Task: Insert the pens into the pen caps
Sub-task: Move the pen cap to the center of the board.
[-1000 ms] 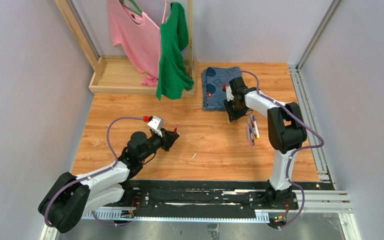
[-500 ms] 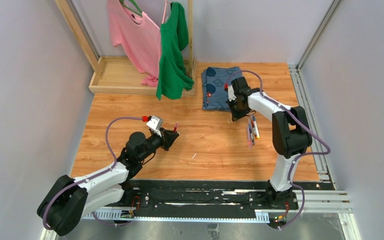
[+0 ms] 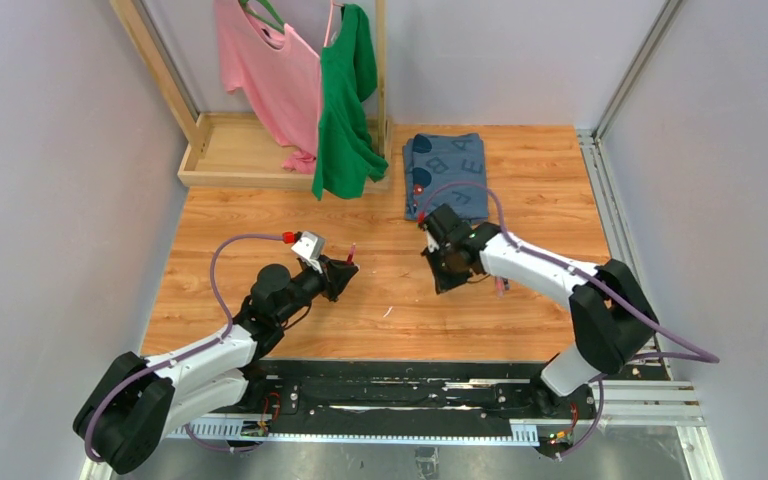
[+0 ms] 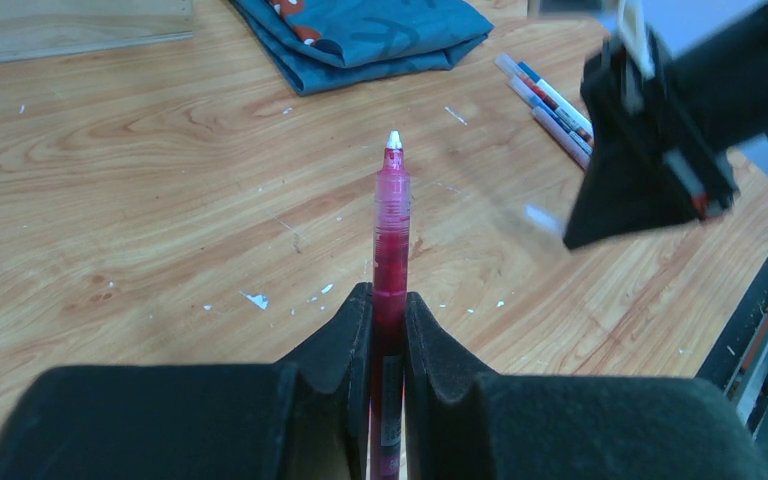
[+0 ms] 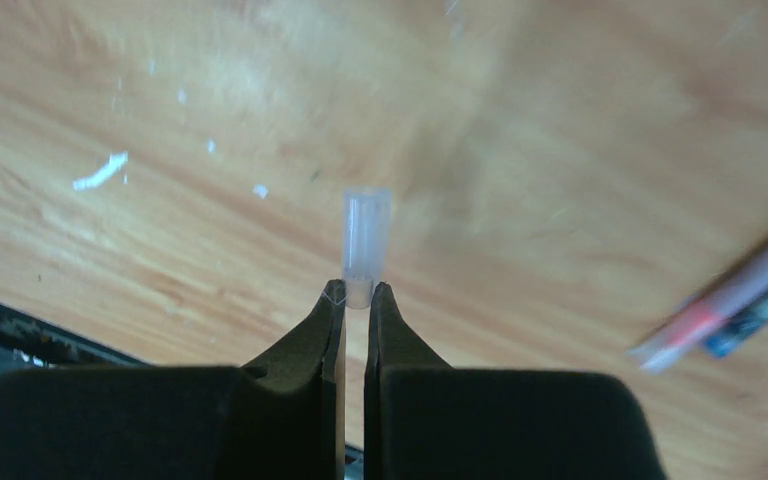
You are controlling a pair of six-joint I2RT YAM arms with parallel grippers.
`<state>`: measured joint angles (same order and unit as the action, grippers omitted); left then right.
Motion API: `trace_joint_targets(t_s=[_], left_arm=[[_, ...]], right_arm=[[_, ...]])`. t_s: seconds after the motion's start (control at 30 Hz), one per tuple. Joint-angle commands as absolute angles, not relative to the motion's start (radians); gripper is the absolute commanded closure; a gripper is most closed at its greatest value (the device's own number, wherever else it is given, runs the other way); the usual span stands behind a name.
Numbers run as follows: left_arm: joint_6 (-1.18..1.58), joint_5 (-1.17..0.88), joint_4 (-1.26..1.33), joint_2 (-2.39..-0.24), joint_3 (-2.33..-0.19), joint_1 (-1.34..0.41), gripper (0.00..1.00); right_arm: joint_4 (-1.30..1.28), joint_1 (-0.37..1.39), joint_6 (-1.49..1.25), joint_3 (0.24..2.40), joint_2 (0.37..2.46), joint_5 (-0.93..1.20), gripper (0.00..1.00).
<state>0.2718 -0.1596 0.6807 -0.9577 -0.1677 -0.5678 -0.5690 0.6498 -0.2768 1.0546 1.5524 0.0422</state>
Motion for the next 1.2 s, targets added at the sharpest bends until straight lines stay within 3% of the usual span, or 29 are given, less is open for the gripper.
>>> trace_joint_targets(t_s=[0.0,0.27,0.53,0.73,1.07,1.17], left_arm=[[0.280,-0.159,0.727,-0.943,-0.157,-0.561,1.00],[0.278,-0.152,0.722,-0.939,-0.158,-0.561,1.00],[0.275,-0.149,0.713,-0.925,-0.156,-0.561,1.00],[0.277,-0.151,0.709,-0.917,-0.156,-0.561,1.00],[0.279,-0.152,0.706,-0.905,-0.153,-0.561,1.00],[0.284,-0.162,0.706,-0.902,-0.153,-0.561,1.00]], right_arm=[[-0.592,0.770,-0.478,0.991,1.560,-0.038,0.99],[-0.583,0.880,-0.581,0.999,1.674,-0.053,0.98],[-0.583,0.884,-0.561,1.044,1.735,-0.027,0.72],[-0.617,0.882,-0.527,1.106,1.772,-0.069,0.64],[-0.662,0.875,-0.505,1.124,1.801,-0.106,0.80],[-0.658,0.865,-0.512,1.103,1.783,-0.103,0.94]])
